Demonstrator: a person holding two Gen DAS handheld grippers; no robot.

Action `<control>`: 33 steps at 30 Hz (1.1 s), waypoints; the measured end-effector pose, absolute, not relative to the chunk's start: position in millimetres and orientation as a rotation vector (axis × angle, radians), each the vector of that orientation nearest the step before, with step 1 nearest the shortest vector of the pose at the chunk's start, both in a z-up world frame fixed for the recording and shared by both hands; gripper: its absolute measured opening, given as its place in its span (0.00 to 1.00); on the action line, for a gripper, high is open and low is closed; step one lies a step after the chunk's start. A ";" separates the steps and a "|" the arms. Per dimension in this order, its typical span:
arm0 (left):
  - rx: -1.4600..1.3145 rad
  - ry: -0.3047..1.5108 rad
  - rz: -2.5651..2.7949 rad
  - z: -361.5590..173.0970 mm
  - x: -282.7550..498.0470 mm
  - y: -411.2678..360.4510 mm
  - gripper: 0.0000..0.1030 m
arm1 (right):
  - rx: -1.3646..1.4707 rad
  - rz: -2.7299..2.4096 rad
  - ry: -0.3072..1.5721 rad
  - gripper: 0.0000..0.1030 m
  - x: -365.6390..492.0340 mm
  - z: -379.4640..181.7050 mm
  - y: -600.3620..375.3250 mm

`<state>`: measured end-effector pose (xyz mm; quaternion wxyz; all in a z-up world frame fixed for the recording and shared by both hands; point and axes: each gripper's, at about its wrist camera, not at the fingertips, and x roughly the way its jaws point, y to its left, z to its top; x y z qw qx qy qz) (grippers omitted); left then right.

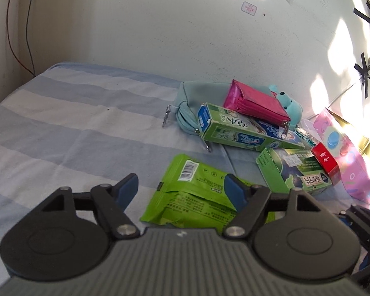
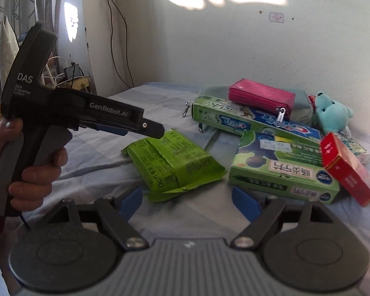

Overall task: Organize objects
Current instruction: 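Close the left gripper on the green snack packet, then lift the green packet with the left gripper and carry it to the pink tin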

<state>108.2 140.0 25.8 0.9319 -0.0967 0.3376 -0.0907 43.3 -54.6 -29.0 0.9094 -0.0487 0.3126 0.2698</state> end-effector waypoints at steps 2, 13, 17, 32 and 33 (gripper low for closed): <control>-0.224 0.705 -0.225 23.6 110.3 139.5 0.76 | -0.103 0.573 0.671 0.81 52.3 -34.4 -47.4; -0.198 0.744 -0.289 19.0 100.3 116.9 0.71 | -0.192 0.570 0.659 0.57 51.2 -37.1 -26.2; -0.200 0.749 -0.326 18.1 83.9 101.7 0.71 | -0.208 0.558 0.655 0.55 33.8 -33.3 -40.1; -0.180 0.794 -0.473 16.0 25.9 25.2 0.70 | -0.047 0.507 0.685 0.54 -31.0 -13.9 -135.1; -0.176 0.797 -0.483 15.7 23.6 19.8 0.70 | -0.047 0.500 0.683 0.54 -34.5 -13.2 -139.1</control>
